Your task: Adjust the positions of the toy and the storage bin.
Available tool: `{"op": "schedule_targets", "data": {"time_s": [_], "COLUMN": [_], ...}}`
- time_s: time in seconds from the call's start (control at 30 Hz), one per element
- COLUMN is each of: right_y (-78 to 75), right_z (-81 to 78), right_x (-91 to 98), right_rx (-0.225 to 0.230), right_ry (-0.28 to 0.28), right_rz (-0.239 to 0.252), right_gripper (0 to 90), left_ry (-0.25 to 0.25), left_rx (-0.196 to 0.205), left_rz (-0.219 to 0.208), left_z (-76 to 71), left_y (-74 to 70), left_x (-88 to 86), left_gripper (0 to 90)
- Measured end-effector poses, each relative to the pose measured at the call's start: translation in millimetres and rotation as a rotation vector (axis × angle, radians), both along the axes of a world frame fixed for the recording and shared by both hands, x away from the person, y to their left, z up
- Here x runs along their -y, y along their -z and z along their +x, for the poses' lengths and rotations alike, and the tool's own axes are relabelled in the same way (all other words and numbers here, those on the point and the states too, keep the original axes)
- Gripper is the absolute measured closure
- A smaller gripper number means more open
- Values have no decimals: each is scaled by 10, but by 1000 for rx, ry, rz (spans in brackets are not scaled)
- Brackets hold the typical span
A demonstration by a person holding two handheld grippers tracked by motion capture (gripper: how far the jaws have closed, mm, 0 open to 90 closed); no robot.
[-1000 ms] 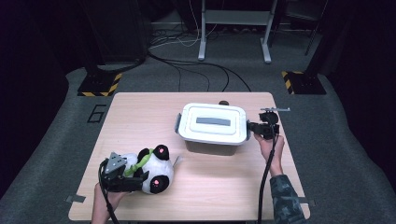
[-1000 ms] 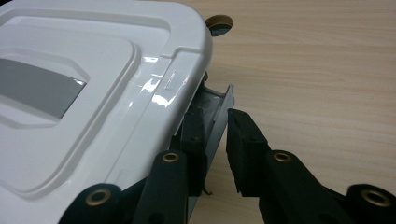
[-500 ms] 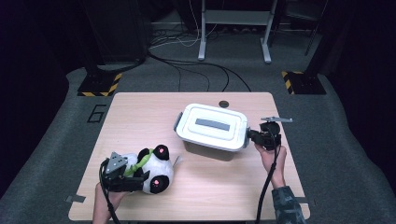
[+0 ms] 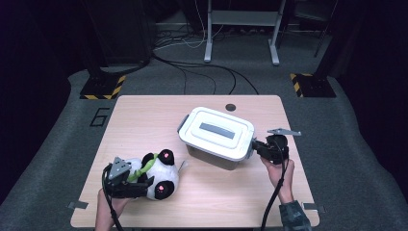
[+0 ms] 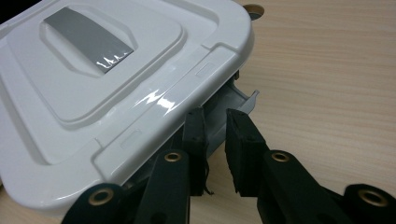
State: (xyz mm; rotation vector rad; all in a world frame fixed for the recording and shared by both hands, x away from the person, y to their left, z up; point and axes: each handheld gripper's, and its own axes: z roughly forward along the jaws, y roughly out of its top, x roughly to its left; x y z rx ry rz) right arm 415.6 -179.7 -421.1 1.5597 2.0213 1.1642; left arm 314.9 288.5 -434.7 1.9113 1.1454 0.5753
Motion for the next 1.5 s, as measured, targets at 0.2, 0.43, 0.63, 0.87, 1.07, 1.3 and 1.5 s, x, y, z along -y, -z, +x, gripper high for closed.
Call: {"op": "schedule_targets", "data": {"time_s": [0.2, 0.43, 0.63, 0.87, 1.07, 1.3, 1.5], "right_y": [5, -47, -266, -434, -478, -404, -357], "right_z": [-114, -139, -68, 213, 491, 697, 753], "right_x": [-50, -20, 2, -341, -738, -1071, -1117], "right_rx": [9, 36, 123, 126, 103, 36, 35], "right_ry": [-14, -44, -131, -263, -381, -497, -538], "right_rz": [-6, -15, -10, -97, -173, -227, -254], "right_gripper": [770, 613, 279, 198, 344, 479, 580], "left_ry": [4, 1, 0, 7, 7, -6, -7], "left_rx": [-5, -5, -5, -4, -8, 1, 0], "left_rz": [2, 0, -1, 2, 3, -4, -3], "left_z": [4, 1, 0, 7, 5, -10, -14], "left_y": [4, -2, -6, -3, -16, -38, -35], "left_x": [-5, -23, -35, 3, -18, -68, -92], "left_gripper": [1, 1, 1, 2, 4, 4, 5]}}
